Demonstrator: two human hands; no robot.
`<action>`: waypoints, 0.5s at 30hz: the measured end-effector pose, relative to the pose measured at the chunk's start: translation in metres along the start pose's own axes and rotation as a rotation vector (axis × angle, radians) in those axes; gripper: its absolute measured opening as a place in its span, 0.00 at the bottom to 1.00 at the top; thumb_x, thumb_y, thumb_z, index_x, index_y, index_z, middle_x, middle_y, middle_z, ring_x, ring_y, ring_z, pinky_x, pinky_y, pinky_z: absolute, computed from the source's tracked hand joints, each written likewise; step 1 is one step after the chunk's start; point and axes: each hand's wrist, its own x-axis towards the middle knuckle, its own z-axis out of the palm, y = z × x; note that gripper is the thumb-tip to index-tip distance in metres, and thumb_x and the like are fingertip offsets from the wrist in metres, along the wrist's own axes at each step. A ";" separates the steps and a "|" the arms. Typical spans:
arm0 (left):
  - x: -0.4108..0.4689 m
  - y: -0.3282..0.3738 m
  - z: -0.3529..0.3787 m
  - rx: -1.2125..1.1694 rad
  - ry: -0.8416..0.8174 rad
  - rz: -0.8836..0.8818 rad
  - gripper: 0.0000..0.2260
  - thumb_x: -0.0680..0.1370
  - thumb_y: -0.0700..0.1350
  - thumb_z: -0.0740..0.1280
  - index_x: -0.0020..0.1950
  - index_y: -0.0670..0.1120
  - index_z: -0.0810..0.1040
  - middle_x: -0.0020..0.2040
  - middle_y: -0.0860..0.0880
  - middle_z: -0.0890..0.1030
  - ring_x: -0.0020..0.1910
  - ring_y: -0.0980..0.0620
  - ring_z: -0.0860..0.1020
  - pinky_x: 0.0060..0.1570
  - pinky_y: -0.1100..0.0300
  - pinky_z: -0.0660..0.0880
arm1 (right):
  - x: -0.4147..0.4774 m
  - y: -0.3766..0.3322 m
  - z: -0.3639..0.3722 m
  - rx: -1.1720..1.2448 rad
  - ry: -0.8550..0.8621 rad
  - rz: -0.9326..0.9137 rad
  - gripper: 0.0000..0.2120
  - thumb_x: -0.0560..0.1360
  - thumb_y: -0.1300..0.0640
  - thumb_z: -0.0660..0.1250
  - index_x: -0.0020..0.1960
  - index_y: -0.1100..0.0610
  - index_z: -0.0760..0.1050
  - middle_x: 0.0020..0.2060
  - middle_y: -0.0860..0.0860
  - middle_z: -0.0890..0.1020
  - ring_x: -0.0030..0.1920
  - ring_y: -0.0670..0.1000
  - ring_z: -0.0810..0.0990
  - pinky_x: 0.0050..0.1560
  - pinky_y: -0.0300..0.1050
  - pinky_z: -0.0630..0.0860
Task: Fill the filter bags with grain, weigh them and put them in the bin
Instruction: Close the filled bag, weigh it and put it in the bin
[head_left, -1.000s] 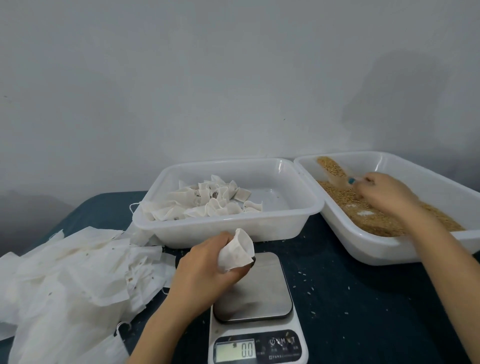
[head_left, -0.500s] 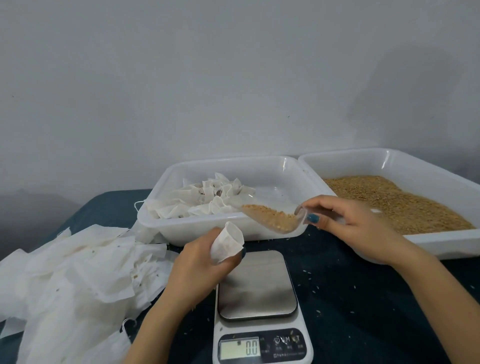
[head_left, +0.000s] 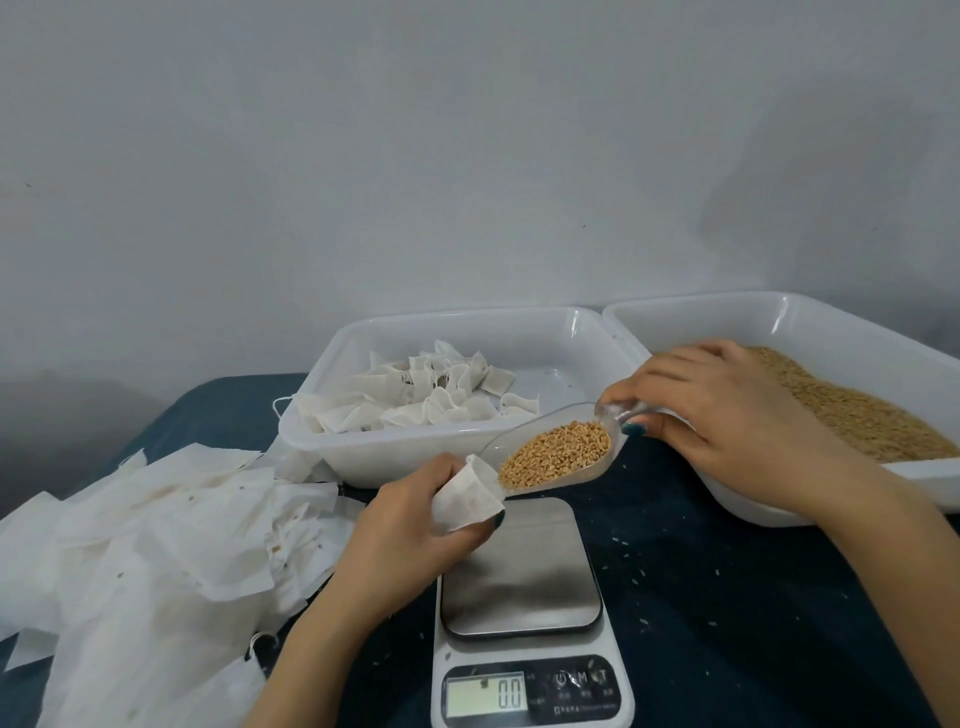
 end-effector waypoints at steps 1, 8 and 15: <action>0.000 0.000 0.001 0.014 -0.008 0.005 0.17 0.68 0.68 0.65 0.47 0.58 0.71 0.44 0.64 0.79 0.42 0.60 0.78 0.38 0.58 0.75 | 0.002 -0.002 -0.001 -0.029 0.017 -0.023 0.14 0.75 0.51 0.62 0.57 0.47 0.81 0.49 0.42 0.83 0.51 0.50 0.81 0.53 0.41 0.58; -0.003 0.006 0.001 -0.024 -0.048 0.030 0.19 0.69 0.66 0.67 0.47 0.53 0.74 0.41 0.58 0.81 0.40 0.57 0.79 0.41 0.51 0.77 | 0.013 -0.012 -0.011 -0.182 0.081 -0.133 0.12 0.73 0.52 0.66 0.55 0.50 0.83 0.45 0.47 0.84 0.49 0.55 0.82 0.63 0.59 0.68; -0.004 0.009 0.001 -0.122 -0.110 0.050 0.17 0.68 0.62 0.67 0.48 0.52 0.72 0.40 0.55 0.82 0.38 0.55 0.80 0.39 0.49 0.77 | 0.020 -0.016 -0.021 -0.271 0.125 -0.201 0.12 0.72 0.54 0.69 0.55 0.50 0.83 0.43 0.48 0.83 0.49 0.56 0.82 0.66 0.62 0.67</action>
